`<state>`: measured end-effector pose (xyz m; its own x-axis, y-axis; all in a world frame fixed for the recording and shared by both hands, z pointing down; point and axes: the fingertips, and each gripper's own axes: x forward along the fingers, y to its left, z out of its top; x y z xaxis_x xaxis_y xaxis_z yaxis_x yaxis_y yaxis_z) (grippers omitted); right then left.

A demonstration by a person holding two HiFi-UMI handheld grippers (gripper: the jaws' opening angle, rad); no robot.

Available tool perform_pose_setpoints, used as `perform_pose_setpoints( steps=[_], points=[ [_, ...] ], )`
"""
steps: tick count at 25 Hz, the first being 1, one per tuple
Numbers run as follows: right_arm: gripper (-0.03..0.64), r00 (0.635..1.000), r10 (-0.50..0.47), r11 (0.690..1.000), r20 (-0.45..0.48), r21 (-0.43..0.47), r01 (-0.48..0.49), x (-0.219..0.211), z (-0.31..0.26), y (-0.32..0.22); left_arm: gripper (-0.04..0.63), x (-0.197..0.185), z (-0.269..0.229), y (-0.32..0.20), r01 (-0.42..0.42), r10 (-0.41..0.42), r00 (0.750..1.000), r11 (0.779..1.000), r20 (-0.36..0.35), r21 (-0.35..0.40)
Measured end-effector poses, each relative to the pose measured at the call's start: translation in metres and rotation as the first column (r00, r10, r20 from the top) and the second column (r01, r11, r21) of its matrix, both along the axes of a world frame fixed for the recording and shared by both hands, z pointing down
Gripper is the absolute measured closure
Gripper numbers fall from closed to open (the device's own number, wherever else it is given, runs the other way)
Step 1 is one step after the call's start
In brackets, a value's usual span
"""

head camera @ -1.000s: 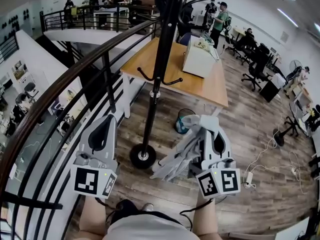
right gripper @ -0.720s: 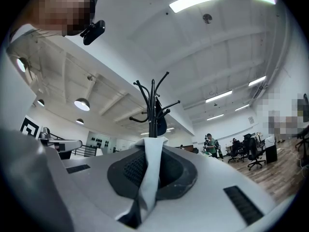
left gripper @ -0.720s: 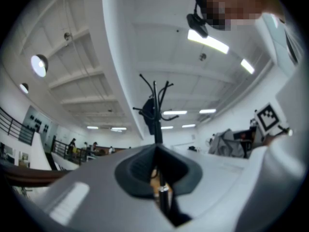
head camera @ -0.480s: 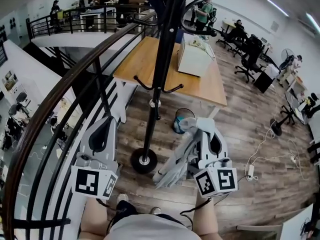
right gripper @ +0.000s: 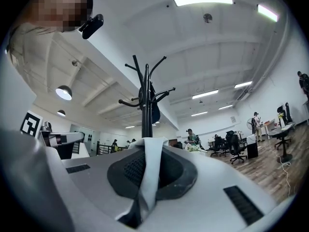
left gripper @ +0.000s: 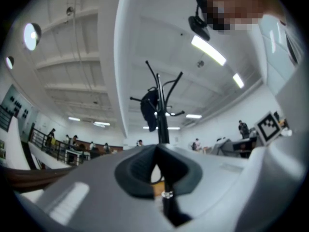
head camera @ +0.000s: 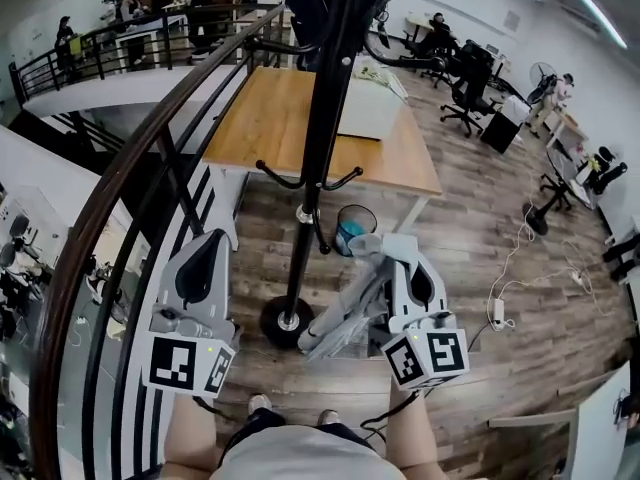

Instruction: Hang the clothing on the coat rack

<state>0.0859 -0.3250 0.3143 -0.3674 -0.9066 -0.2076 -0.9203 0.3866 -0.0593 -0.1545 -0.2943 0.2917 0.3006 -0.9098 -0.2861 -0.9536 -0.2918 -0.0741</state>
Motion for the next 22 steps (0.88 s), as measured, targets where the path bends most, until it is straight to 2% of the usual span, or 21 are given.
perform_pose_setpoints(
  steps=[9,22],
  points=[
    [0.604,0.999,0.053,0.998,0.009,-0.032,-0.053,-0.037,-0.026,-0.033,0.587,-0.037,-0.027,-0.033,-0.071,0.071,0.997,0.997,-0.005,-0.017],
    [0.604,0.999,0.041,0.997,0.004,-0.063,-0.041,-0.085,-0.016,-0.043,0.586,-0.075,-0.017,-0.043,-0.082,0.081,0.997,0.996,-0.011,-0.035]
  ],
)
